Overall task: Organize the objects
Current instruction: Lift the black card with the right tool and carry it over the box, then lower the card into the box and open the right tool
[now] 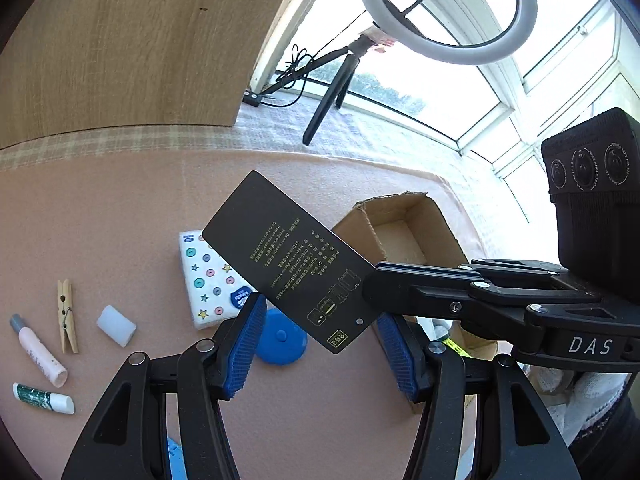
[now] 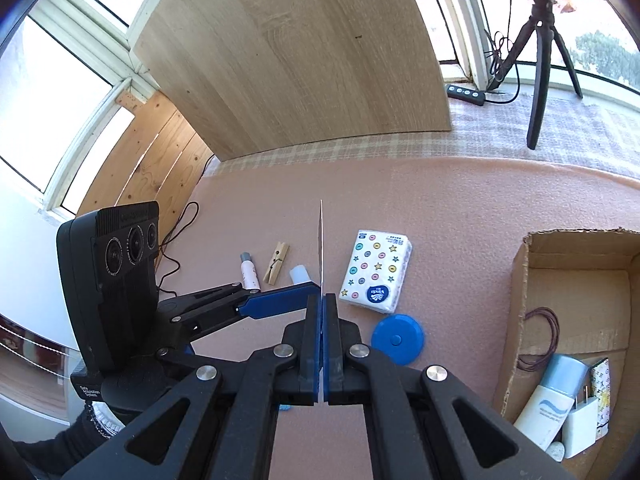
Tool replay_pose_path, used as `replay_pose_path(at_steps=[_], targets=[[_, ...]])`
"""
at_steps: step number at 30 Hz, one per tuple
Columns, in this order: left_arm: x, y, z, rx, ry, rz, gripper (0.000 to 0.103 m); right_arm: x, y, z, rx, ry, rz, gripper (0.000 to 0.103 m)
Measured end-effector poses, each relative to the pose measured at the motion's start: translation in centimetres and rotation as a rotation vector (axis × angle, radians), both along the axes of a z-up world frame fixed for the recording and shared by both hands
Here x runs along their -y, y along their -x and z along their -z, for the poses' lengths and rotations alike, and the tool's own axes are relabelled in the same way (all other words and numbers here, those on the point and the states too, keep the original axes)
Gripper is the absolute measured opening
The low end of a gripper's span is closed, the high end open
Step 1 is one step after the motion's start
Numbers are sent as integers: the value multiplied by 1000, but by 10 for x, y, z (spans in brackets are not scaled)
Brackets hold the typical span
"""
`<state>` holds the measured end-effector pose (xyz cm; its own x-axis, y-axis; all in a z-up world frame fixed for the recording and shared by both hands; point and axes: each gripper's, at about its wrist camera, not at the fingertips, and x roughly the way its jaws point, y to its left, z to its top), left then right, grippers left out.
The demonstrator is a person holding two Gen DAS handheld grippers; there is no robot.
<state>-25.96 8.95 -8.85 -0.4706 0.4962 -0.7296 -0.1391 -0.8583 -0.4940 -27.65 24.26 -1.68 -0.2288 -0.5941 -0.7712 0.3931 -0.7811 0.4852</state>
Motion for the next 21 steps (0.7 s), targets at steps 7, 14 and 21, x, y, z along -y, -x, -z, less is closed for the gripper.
replay_pose_path(at_steps=[7,14,21], targets=[[-76,25,-8,-19,-11,110,61,-71,-3,-12,-30,-35,117,1],[-142,42,-11,-33,12,194,60,-126,-5,-16,-57,-91,205,1],[-175,51,-14,-42,93,218,66,-145,-12,-23,-174,-256,298,68]])
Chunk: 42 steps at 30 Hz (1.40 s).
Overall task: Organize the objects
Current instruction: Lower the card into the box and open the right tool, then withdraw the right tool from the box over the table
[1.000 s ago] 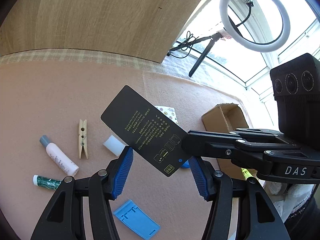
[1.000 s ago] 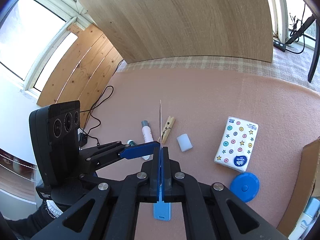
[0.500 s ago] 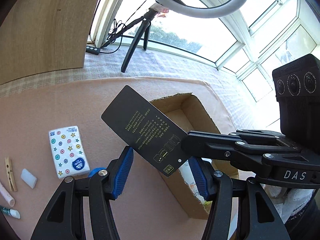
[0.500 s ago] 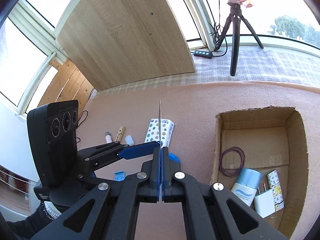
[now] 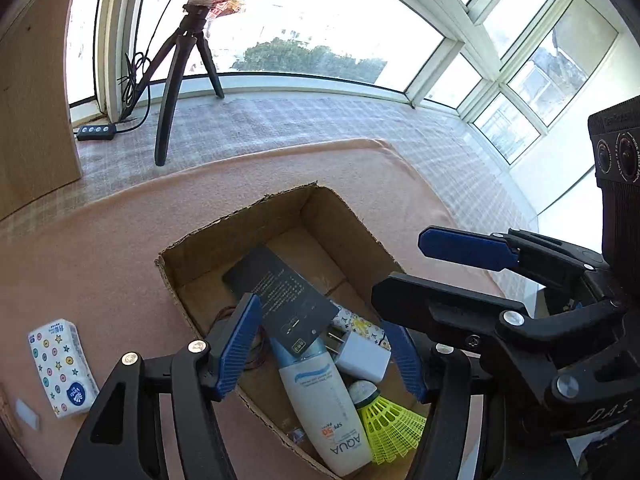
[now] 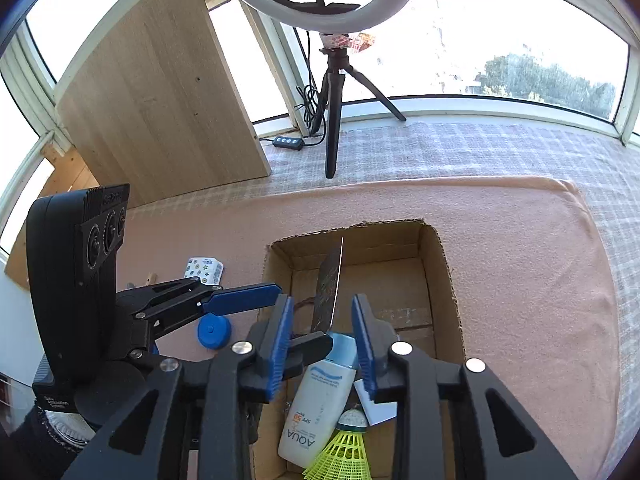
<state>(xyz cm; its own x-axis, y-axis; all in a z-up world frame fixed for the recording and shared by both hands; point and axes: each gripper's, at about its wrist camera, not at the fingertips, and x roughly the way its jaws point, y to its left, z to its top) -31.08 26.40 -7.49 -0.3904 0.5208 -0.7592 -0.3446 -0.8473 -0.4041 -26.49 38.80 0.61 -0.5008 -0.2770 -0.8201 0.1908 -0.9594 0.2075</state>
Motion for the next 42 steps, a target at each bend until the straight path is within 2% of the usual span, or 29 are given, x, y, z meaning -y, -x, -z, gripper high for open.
replay_pose_path(at_steps=[2,9,17,24,32,38,42], targets=[[1,1,2,-1,10,-5,66,-5,-2,0,-27,-8,12,68],[20,1,7,9,6,-41,66,-8,1,8,-17,-4,27,68],[49,-13,3,12,9,-87,66,-5,-1,16,26,142,55,68],[91,-38,-2,22,7,-147,66,9,-9,23,18,167,56,68],[175,-83,2,37,72,-258,66,42,-34,30,26,171,6,68],[270,-124,15,77,93,-422,67,81,-59,45,83,183,-71,68],[325,-149,29,110,107,-520,66,115,-79,55,92,144,-136,68]])
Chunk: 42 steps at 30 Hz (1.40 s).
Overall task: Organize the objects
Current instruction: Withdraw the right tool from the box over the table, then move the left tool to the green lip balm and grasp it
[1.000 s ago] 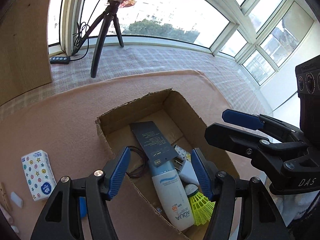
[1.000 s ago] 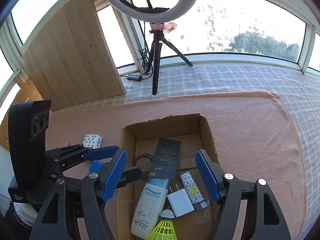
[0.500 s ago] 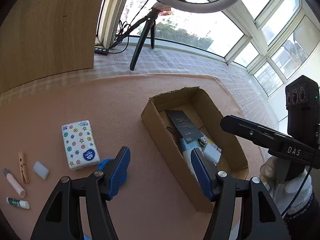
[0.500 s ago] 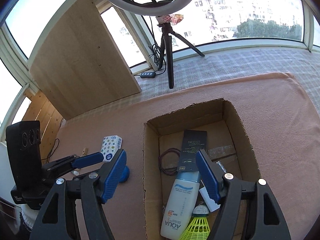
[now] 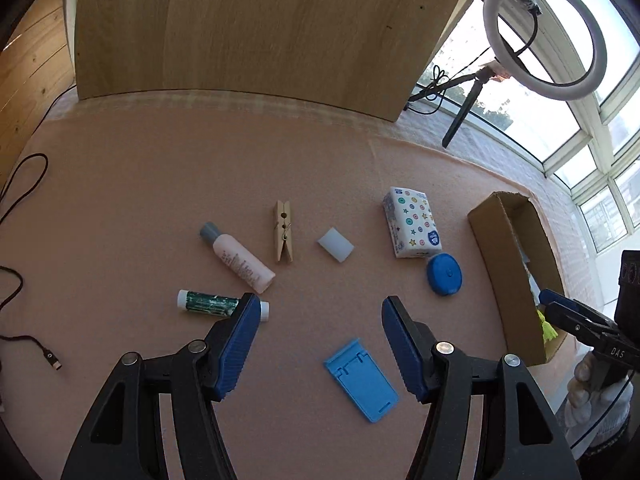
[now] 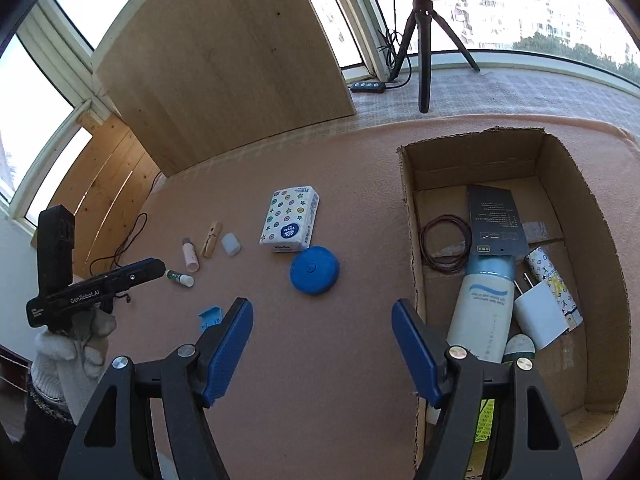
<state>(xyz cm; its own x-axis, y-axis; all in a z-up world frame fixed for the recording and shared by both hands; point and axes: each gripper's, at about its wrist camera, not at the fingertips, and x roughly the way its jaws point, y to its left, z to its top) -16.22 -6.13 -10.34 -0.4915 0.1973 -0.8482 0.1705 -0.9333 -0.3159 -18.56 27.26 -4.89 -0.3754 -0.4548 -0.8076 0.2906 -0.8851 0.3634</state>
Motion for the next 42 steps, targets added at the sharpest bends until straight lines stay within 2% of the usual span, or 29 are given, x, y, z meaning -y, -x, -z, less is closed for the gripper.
replay_pose_path(at_steps=[4,8,12,19,23,28,31,38,42], targets=[[45,-15,10,16,-7,-78,67,32,-15,10,11,-18,-58,68],[73,-14,19,25,3,-111,67,53,-19,16,15,-39,-78,68],[78,0,29,40,6,-87,66,60,-10,23,37,-53,-68,68],[62,27,52,87,-16,-10,66,59,14,31,59,-70,-20,68],[60,30,62,115,-45,17,66,56,27,35,75,-63,5,68],[49,23,67,131,-28,79,66,54,40,40,98,-55,15,68],[41,16,65,139,4,112,66,53,45,43,107,-51,17,68],[6,9,63,149,159,216,66,60,52,48,112,-74,-7,68],[-7,9,63,142,206,238,66,63,55,50,104,-110,-18,68]])
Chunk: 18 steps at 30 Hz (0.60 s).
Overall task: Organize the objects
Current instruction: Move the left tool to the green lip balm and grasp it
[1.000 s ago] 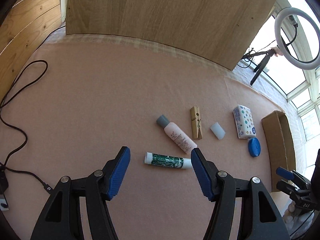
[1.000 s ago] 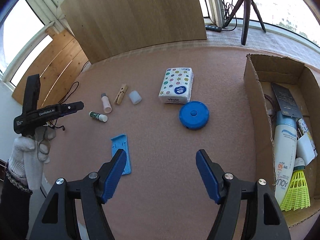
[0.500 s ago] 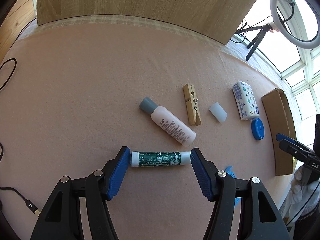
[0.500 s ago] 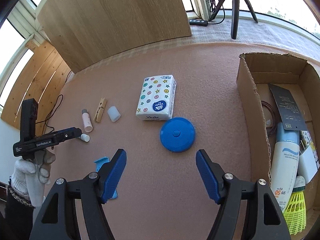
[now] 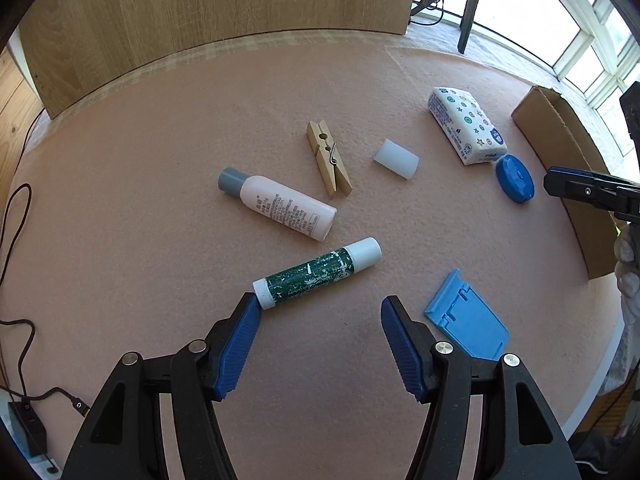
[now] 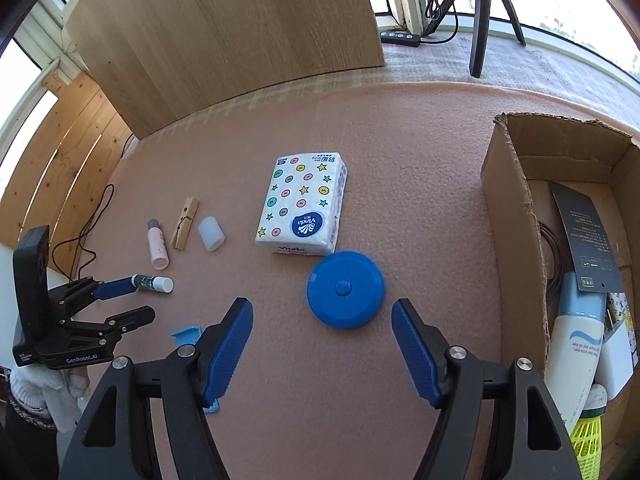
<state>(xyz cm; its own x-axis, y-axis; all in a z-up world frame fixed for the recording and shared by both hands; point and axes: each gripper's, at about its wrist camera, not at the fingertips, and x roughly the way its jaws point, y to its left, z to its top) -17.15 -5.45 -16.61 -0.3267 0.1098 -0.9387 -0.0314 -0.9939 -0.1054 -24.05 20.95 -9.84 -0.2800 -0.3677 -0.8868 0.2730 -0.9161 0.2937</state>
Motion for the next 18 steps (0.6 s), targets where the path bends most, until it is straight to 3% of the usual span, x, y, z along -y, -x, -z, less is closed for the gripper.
replay_pose_path(at_steps=[3,15,18], targets=[[-2,1,-4,-33,36,11,66,3,1,2,4,-13,-14,68],[-11,14,2,-9,70,52,66,20,15,16,5,-134,-56,68],[-12,15,6,2,69,59,55,22,20,20,7,-161,-61,68]])
